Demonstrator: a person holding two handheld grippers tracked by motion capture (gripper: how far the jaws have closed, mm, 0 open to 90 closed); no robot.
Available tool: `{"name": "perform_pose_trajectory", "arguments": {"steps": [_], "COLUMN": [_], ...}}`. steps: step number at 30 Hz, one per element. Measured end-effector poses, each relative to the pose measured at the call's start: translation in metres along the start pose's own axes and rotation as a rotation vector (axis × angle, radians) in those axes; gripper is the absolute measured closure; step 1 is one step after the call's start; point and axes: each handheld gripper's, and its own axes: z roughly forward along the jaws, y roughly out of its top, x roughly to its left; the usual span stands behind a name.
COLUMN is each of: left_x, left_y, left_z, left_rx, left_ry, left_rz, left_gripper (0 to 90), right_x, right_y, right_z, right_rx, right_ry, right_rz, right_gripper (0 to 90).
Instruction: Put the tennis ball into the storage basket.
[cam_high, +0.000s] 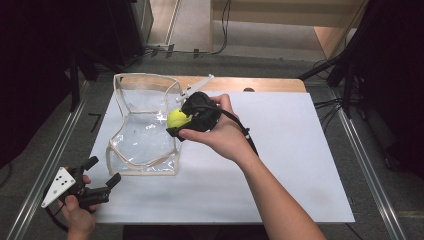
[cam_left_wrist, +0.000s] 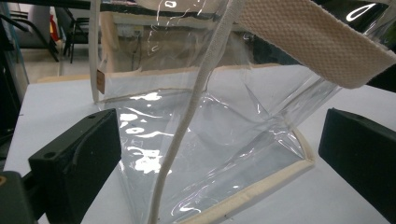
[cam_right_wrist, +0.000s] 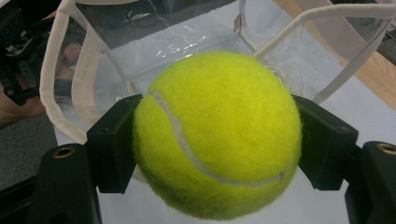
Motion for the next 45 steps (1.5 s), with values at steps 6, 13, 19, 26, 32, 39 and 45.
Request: {"name": "perform_pose_trajectory", "arguments": {"steps": [6, 13, 19, 26, 32, 39, 45], "left_x": [0.0, 0.0, 0.0, 0.0, 0.0, 0.0, 0.0], "left_y": [0.0, 0.0, 0.0, 0.0, 0.0, 0.0, 0.0], "left_z": [0.0, 0.0, 0.0, 0.0, 0.0, 0.0, 0.0], "left_rx": [0.0, 0.0, 0.0, 0.0, 0.002, 0.002, 0.001], "left_ry": [-0.001, -0.001, -0.003, -0.003, -0.005, -0.005, -0.005], "left_rz": [-0.001, -0.001, 0.0, 0.001, 0.004, 0.004, 0.004], "left_gripper": [0.0, 0.0, 0.0, 0.0, 0.0, 0.0, 0.0], "right_x": [0.002, 0.008, 0.012, 0.015, 0.018, 0.021, 0.024], "right_y": [0.004, 0.011, 0.016, 0.018, 0.019, 0.021, 0.022], "right_z": [0.0, 0.002, 0.005, 0.012, 0.017, 0.023, 0.027], "right_rx": [0.0, -0.006, -0.007, 0.0, 0.0, 0.003, 0.004], "right_ry": [0.001, 0.006, 0.014, 0.027, 0.035, 0.046, 0.056], "right_rz": [-0.01, -0.021, -0.033, -0.032, -0.04, -0.042, -0.045], "right_gripper": [22.9, 22.9, 22.9, 22.9, 22.9, 22.9, 22.9]}}
